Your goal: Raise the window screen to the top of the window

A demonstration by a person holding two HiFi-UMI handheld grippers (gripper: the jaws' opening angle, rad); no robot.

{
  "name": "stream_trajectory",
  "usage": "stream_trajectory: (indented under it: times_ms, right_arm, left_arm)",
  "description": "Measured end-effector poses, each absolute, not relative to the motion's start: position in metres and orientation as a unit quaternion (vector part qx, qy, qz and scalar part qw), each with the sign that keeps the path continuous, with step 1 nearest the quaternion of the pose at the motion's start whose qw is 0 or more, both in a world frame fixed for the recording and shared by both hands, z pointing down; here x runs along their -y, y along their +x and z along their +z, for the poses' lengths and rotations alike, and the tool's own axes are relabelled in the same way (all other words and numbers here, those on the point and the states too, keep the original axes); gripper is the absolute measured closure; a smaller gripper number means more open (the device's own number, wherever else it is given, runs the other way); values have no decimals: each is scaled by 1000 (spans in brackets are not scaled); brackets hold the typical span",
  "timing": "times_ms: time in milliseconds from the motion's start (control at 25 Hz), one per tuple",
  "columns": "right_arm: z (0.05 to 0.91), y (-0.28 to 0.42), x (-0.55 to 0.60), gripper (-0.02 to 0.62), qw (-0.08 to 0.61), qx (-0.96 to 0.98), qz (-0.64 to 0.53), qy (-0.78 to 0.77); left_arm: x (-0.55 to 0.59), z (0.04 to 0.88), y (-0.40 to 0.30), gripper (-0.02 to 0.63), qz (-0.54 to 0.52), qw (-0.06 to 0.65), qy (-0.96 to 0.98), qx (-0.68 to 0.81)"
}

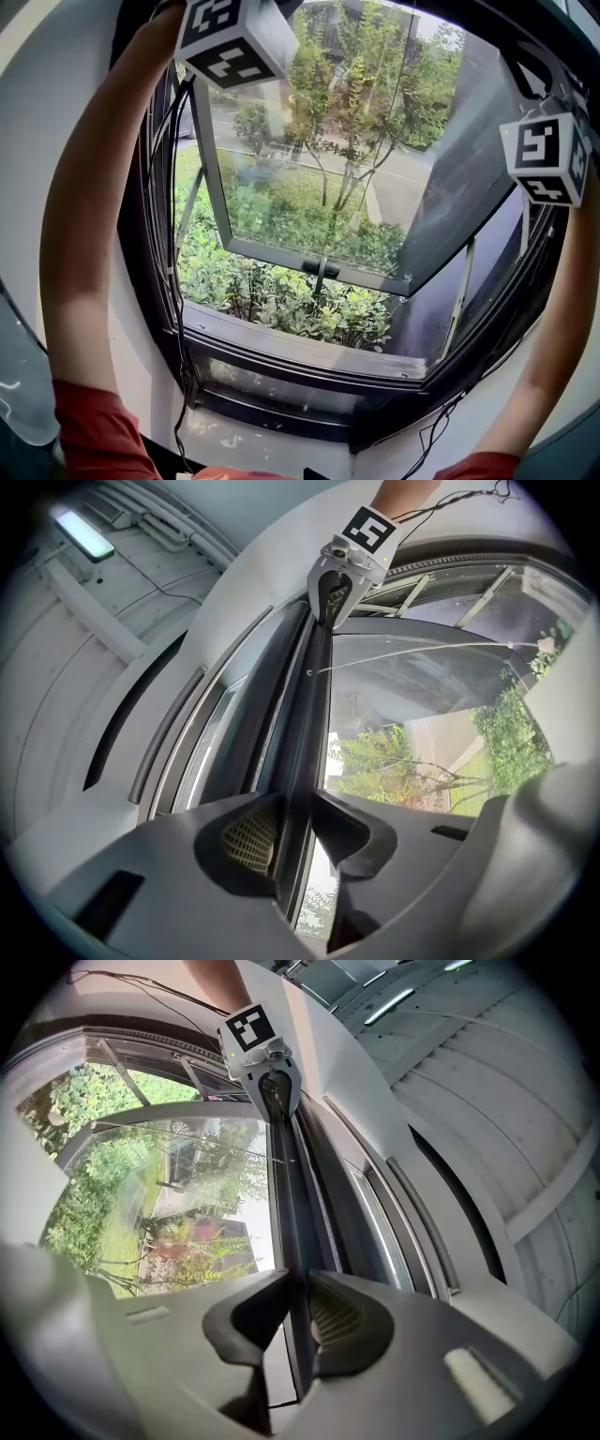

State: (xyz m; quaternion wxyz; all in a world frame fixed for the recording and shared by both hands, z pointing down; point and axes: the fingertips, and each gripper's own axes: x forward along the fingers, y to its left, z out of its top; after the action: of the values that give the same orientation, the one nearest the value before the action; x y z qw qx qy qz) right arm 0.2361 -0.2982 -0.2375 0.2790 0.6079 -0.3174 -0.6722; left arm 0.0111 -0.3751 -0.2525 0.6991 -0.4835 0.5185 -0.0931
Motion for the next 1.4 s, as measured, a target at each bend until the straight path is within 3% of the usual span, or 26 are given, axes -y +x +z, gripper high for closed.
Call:
stream_trajectory:
  times_ms: [680,1400]
  right_arm:
    - [-262,236,298,520,268,305,-657,636]
    - [-232,217,274,488,211,338,-672,625]
  left_arm:
    - [377,-275,12,488,-80,681,-471,-555]
    - [349,-242,-10,476,36,633,-532,-561]
